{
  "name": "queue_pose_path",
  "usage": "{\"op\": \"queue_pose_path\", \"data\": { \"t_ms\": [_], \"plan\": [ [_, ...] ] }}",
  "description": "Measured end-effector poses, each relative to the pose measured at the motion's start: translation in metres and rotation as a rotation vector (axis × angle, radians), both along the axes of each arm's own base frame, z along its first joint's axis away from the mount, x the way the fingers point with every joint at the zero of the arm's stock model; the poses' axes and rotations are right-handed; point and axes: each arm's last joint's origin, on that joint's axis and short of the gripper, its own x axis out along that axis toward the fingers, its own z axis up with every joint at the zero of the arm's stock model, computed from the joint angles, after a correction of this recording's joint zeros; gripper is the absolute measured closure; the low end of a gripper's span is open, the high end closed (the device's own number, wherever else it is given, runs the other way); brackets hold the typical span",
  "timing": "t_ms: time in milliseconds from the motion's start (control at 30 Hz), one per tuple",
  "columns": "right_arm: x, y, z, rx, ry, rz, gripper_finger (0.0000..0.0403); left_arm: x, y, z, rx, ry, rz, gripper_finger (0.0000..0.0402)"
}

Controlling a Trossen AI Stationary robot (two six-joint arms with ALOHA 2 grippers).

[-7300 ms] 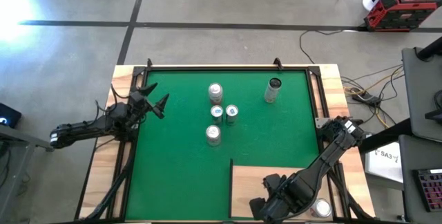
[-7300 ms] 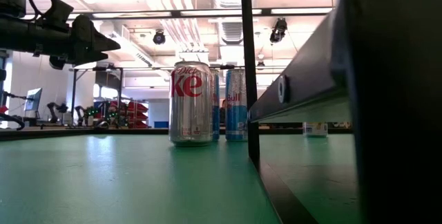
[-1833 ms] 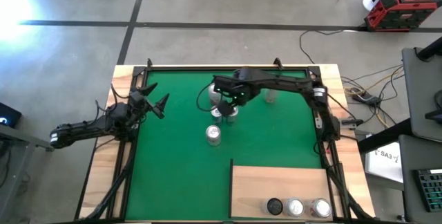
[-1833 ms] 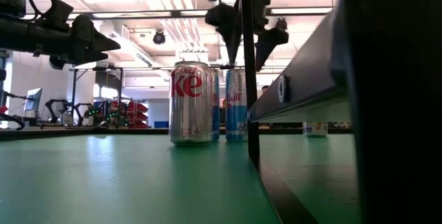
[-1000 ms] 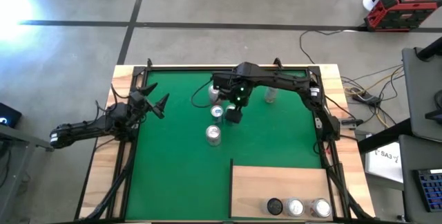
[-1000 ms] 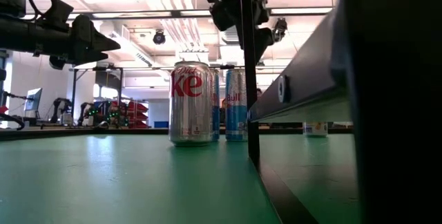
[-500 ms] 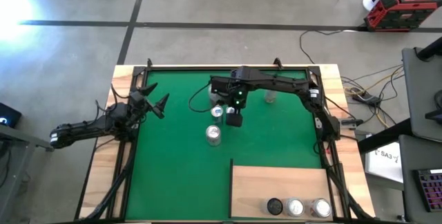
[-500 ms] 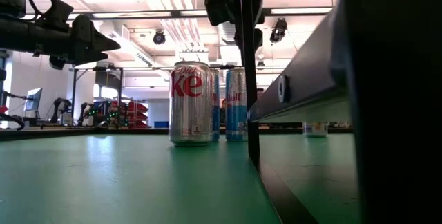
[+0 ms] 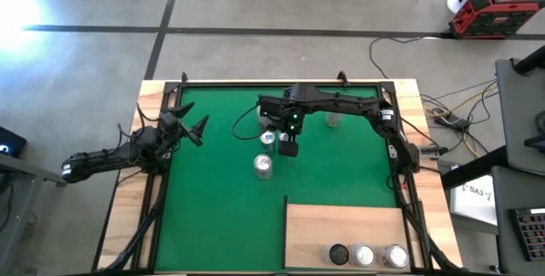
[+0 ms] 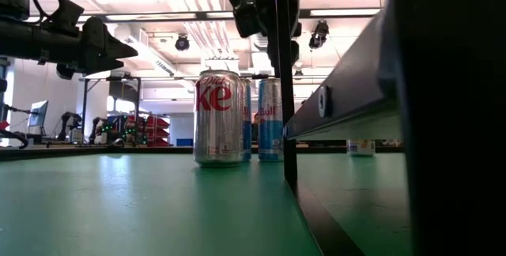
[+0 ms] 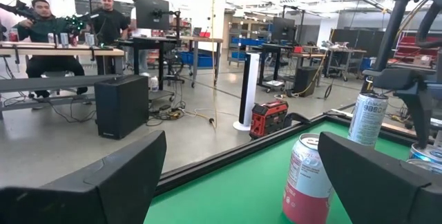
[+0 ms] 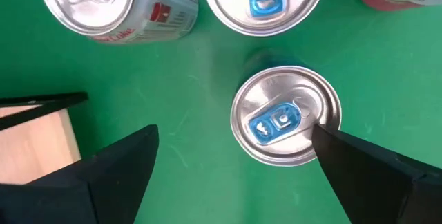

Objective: Place canned beverage on shelf
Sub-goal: Put the right blue soda can on the shelf

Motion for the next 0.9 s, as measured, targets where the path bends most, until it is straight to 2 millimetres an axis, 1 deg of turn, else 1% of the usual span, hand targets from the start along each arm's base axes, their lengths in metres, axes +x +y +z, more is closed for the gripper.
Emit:
{"op": "queue_pose_path", "data": {
  "t_ms": [400, 567, 900],
  "plan": [
    [0.001, -0.001, 0.0, -0.019, -0.012, -0.029, 0.0028, 0.0, 0.0, 0.0, 0.0, 0.0, 0.0, 0.0038],
    [-0.001, 0.003, 0.004, -0.02, -0.02, -0.025, 0.0028, 0.0, 0.0, 0.0, 0.0, 0.0, 0.0, 0.0038],
    [-0.001, 0.001, 0.018, -0.074, -0.054, -0.027, 0.0028, 0.0, 0.0, 0.0, 0.0, 0.0, 0.0, 0.0038]
  ]
}}
